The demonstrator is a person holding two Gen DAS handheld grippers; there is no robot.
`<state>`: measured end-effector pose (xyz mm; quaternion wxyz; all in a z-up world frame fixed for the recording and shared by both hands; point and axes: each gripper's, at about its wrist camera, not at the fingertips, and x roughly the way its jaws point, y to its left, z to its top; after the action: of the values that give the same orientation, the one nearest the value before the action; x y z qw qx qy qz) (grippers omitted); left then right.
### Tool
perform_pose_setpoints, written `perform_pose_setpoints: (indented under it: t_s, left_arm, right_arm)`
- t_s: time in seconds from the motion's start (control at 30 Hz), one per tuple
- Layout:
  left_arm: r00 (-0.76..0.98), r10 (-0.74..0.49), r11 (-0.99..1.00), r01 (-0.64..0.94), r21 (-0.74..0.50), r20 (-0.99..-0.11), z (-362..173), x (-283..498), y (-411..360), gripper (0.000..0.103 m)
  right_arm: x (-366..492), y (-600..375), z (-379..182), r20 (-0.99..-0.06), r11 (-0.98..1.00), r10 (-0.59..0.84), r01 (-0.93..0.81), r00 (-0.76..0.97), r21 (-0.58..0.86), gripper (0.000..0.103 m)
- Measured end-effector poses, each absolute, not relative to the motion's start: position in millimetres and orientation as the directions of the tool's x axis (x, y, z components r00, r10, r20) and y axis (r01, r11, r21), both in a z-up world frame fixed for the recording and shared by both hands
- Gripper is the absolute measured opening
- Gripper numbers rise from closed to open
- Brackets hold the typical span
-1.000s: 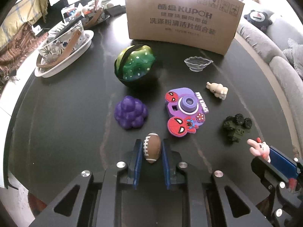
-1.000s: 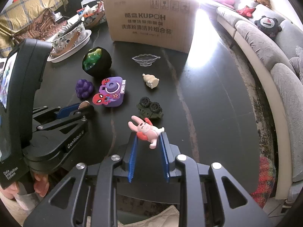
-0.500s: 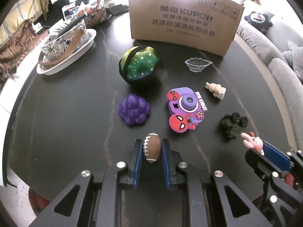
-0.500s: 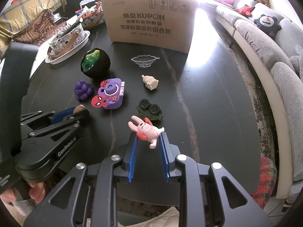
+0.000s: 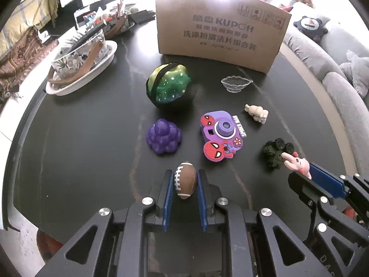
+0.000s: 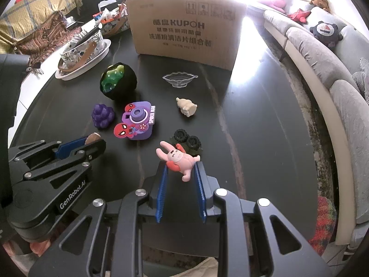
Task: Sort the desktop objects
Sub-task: 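Lift and carry the football with the left tool while the right tool carries the bunny to the box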
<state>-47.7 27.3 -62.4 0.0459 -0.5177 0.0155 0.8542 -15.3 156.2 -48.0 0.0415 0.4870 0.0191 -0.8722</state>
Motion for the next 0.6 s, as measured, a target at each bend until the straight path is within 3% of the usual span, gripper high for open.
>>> perform_pose_setpoints:
  t_s: [0.6]
  left_arm:
    - [-0.537, 0.111, -0.989, -0.142, -0.04, -0.836, -18, -26, 32, 0.018]
  right_arm:
    - [-18, 157, -37, -0.83, -0.997, -0.061, 0.08, -0.555, 0.02, 0.021]
